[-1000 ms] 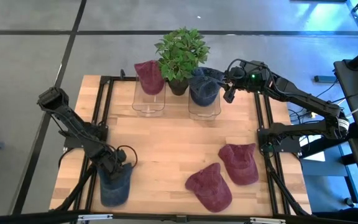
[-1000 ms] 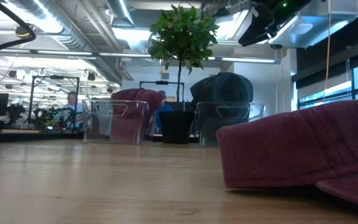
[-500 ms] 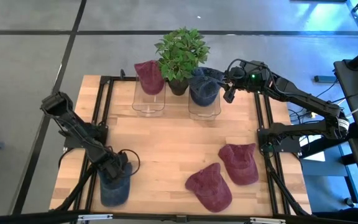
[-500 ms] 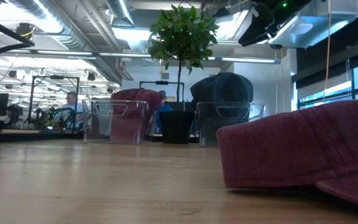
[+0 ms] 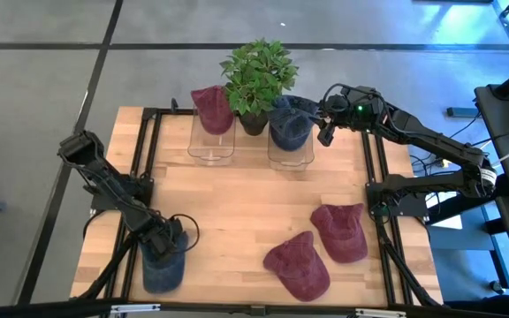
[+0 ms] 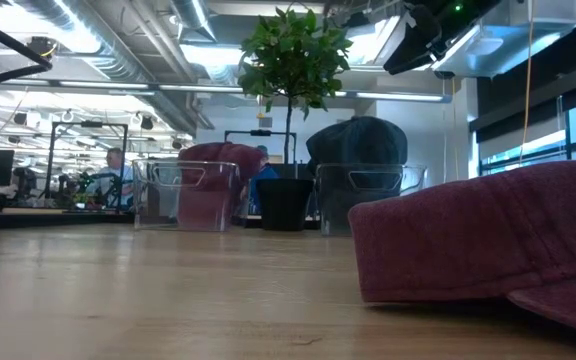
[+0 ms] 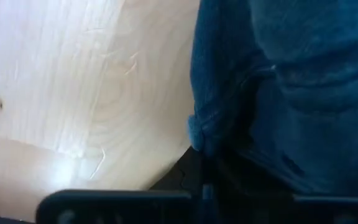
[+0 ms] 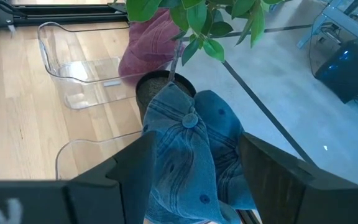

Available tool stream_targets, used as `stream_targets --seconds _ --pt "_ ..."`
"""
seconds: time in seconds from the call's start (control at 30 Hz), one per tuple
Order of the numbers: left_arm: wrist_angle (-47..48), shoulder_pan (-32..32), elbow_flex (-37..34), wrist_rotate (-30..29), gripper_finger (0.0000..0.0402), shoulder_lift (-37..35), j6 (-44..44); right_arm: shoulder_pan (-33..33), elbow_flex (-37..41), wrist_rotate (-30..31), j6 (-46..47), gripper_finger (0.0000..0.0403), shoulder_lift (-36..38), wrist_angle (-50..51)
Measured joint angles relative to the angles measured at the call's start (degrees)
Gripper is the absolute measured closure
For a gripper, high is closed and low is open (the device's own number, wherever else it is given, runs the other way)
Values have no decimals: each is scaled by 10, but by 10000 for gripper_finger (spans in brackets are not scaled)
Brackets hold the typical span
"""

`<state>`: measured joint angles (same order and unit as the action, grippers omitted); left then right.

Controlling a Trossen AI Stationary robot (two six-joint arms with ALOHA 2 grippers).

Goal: Pick & Place hat
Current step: Put the blue cap into the right transparent bin

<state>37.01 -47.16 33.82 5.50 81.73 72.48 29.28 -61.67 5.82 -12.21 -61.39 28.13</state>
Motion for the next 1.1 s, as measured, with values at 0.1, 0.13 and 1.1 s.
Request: stream_targets --seconds 0.1,0.13,1.1 --pt "3 7 15 -13 391 2 2 0 0 0 0 176 0 0" --pt "4 11 20 -18 393 -3 2 0 0 -1 2 176 0 -1" --pt "96 315 297 -189 398 -84 -336 -112 -46 -298 46 176 -73 -65"
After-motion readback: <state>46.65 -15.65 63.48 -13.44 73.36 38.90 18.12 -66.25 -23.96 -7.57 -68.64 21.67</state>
